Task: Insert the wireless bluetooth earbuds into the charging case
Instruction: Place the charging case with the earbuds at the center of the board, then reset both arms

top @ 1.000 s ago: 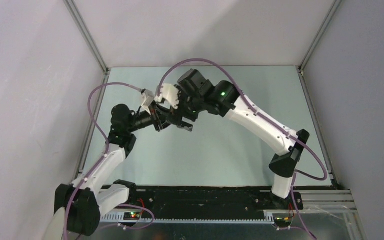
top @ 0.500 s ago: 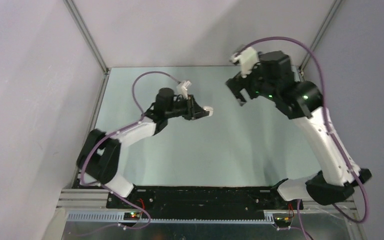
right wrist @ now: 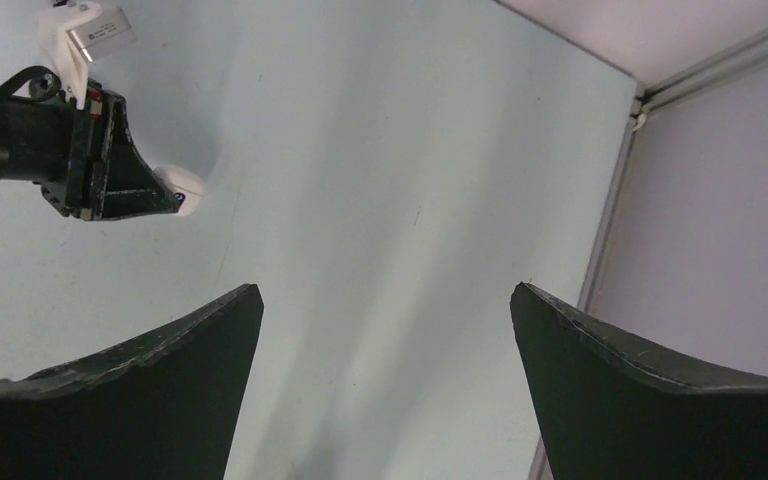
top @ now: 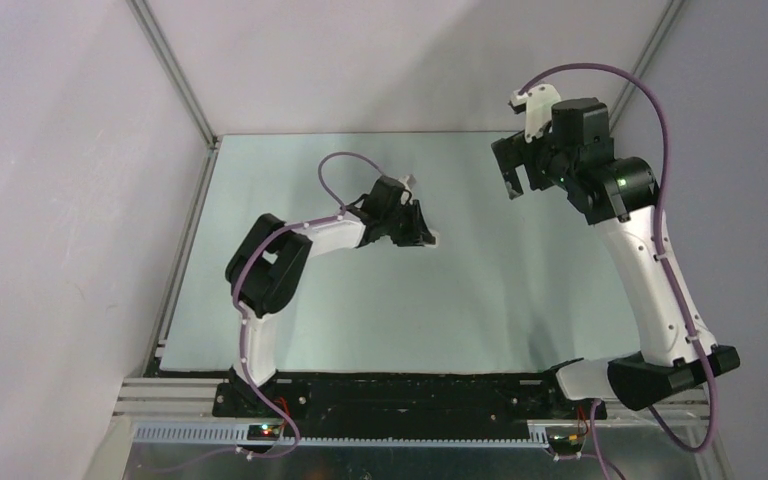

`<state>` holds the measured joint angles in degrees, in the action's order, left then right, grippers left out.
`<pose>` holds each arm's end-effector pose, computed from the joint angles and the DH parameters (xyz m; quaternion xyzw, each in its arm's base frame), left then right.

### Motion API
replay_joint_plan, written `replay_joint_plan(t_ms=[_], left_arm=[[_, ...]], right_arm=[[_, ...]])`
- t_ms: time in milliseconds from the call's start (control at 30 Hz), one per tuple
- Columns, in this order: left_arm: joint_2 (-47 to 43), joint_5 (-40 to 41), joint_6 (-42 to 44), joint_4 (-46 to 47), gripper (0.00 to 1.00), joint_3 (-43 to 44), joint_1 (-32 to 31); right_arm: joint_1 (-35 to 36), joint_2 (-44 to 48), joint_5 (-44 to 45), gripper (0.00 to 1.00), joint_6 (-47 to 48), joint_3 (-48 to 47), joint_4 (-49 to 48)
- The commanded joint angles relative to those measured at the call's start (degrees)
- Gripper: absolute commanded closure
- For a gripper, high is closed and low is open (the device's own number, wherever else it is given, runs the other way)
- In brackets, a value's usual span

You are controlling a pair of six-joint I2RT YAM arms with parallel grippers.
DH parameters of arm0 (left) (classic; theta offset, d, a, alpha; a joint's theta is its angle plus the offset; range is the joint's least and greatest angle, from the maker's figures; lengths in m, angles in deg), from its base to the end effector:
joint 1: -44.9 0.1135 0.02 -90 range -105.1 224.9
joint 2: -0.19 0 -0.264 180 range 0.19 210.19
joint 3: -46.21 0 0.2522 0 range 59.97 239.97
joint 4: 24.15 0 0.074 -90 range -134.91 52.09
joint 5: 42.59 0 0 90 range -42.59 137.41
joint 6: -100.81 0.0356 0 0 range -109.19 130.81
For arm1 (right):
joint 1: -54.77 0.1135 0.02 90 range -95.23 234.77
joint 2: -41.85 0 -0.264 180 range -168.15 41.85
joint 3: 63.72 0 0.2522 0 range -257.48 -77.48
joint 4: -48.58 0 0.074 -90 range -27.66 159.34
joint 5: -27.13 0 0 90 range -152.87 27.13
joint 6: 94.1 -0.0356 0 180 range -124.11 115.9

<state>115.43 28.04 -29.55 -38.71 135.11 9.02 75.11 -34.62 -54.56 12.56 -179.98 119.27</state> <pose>0.3495 -0.2674 0.1700 0.0348 0.8987 -0.3732 0.2278 0.2322 0.0806 0.4755 -0.2414 0.8341 -0.0472 0.4937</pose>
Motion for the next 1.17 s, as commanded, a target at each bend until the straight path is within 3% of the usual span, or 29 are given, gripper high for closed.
replay_joint_plan(t_ms=[0, 167, 333, 367, 400, 500, 600, 667, 867, 1033, 1133], left_arm=[[0.48, 5.22, -1.12, -2.50, 0.80, 1.39, 0.38], [0.65, 5.43, 1.99, -3.60, 0.47, 1.07, 0.31], [-2.63, 9.02, 7.13, -10.09, 0.30, 2.04, 0.86], [-3.52, 9.63, 8.10, -12.98, 0.13, 2.56, 1.35], [-5.59, 11.20, 9.97, -15.14, 0.03, 3.27, 1.61], [-9.63, 12.52, 14.70, -26.68, 0.01, 9.42, 3.90], [-15.79, 12.88, 21.44, -29.18, 0.00, 13.95, 6.49], [-20.99, 15.72, 25.94, -24.53, 0.00, 13.24, 8.59], [-36.69, 26.01, 36.30, -1.44, 0.00, 1.80, 15.37], [-40.13, 28.95, 45.97, 2.80, 0.00, -3.47, 17.13], [-39.49, 30.94, 45.67, 0.52, 0.00, -3.93, 17.16]], right_arm=[[-0.39, -1.06, -2.09, 0.01, -4.26, -1.21, 0.73], [-0.47, -2.28, -3.32, 0.01, -3.76, -1.15, 0.67], [-0.50, -4.11, -4.27, 0.01, -3.69, -1.64, 0.87], [-0.49, -4.65, -4.40, 0.01, -3.67, -1.98, 0.89], [-0.48, -4.96, -4.53, 0.01, -3.55, -2.17, 1.08], [-0.54, -6.37, -6.06, 0.01, -2.84, -2.39, 0.69], [-2.25, -6.78, -11.08, 0.01, -4.26, -0.34, -4.14], [-3.88, -7.49, -14.02, 0.00, -7.46, -0.08, -8.81], [-4.33, -16.98, -1.32, 0.01, -21.89, -11.05, -18.44], [-2.78, -22.61, 2.64, 0.01, -22.52, -13.61, -23.46], [-2.50, -24.78, 1.66, 0.01, -23.44, -14.60, -23.35]])
